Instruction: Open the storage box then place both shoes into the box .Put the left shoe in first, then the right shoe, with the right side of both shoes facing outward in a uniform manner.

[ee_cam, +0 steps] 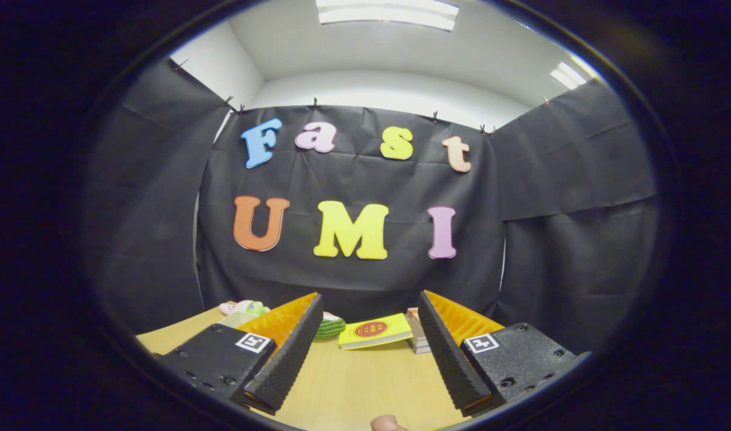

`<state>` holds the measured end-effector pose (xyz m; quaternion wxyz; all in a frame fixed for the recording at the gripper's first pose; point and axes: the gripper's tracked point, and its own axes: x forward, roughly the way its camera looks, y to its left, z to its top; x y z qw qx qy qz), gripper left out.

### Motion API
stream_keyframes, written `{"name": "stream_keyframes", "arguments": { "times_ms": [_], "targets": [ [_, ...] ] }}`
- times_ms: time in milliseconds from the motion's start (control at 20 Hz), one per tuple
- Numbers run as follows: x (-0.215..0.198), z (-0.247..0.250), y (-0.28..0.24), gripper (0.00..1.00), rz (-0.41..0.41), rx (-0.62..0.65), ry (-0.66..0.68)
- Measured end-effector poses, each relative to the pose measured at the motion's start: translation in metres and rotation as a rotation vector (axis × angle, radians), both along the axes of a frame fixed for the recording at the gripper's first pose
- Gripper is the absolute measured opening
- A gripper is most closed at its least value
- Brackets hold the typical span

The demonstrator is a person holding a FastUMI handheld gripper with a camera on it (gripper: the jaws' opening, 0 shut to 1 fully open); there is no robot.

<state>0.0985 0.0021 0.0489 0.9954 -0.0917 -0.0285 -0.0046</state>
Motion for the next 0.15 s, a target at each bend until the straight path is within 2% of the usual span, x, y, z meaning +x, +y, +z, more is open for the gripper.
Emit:
{"name": "stream_keyframes", "arguments": {
  "times_ms": [150],
  "targets": [
    [-0.0046,-0.0021,0.0011,1.00,0.022,0.012,0.001]
  ]
}}
